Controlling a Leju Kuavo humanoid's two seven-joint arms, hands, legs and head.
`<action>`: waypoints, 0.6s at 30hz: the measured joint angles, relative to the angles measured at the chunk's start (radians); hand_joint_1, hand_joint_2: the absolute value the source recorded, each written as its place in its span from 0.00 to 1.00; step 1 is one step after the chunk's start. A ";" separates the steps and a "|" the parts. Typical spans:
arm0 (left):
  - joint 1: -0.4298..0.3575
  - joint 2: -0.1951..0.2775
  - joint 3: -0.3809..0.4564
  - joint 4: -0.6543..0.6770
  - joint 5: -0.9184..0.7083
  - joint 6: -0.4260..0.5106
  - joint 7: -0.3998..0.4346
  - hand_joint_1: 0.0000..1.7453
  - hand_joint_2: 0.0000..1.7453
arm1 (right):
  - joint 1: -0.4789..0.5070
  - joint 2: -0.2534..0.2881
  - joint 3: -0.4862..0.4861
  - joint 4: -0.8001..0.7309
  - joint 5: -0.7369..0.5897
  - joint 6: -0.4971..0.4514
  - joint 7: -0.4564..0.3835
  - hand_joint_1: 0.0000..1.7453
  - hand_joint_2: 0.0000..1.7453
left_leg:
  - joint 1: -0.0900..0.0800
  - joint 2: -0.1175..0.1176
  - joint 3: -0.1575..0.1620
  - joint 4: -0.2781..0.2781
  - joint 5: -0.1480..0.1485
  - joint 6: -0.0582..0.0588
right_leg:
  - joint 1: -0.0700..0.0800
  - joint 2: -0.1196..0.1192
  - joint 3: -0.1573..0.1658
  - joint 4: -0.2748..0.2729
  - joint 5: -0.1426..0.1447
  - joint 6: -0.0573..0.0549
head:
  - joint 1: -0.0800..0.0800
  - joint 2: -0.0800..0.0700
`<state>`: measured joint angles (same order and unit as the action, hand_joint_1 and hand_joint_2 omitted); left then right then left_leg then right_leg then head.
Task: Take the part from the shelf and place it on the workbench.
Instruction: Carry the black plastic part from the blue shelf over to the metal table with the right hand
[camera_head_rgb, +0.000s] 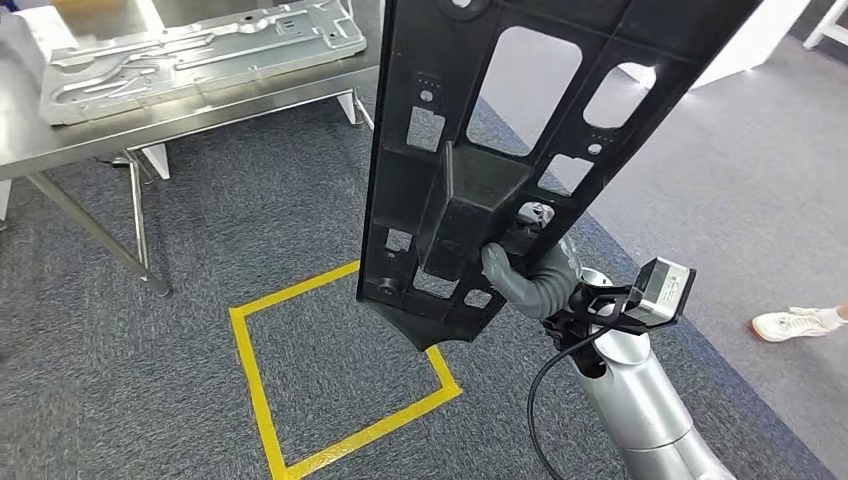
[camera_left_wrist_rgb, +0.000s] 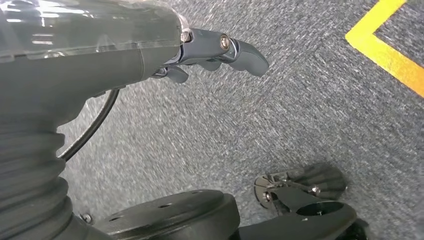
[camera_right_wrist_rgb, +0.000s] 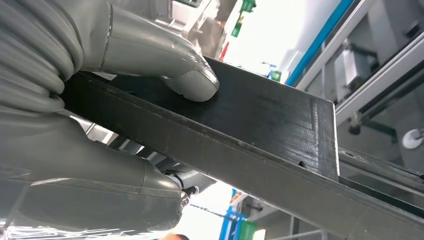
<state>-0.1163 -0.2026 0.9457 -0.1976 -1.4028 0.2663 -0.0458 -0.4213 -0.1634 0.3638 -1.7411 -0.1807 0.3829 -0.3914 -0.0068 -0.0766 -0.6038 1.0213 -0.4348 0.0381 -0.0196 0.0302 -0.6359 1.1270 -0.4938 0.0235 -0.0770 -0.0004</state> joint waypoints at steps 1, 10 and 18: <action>-0.001 -0.001 0.000 0.000 0.000 0.000 0.000 0.00 1.00 | 0.000 -0.001 0.000 0.000 0.000 0.000 0.000 1.00 1.00 | 0.000 -0.011 -0.003 0.005 -0.002 -0.004 | -0.002 0.016 0.021 -0.051 0.021 -0.001 | 0.000 0.000; -0.006 0.000 0.000 0.000 -0.001 0.003 0.001 0.00 1.00 | 0.003 -0.004 -0.001 -0.001 -0.003 -0.001 0.002 1.00 1.00 | 0.007 0.063 -0.112 0.227 -0.114 -0.051 | 0.006 -0.047 0.048 -0.099 0.025 -0.045 | 0.000 0.000; 0.005 0.001 0.000 0.000 0.002 0.005 0.006 0.00 1.00 | 0.007 -0.004 0.000 -0.002 -0.002 0.000 0.003 1.00 1.00 | -0.013 0.142 0.010 0.005 -0.022 -0.020 | 0.019 -0.137 0.066 -0.099 0.009 -0.033 | 0.000 0.000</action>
<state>-0.1117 -0.2018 0.9457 -0.1976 -1.4009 0.2708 -0.0393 -0.4138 -0.1676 0.3640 -1.7433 -0.1831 0.3830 -0.3886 -0.0197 0.0652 -0.5934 1.0260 -0.4566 0.0180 -0.0002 -0.1068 -0.5696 1.0281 -0.4853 -0.0093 -0.0771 -0.0004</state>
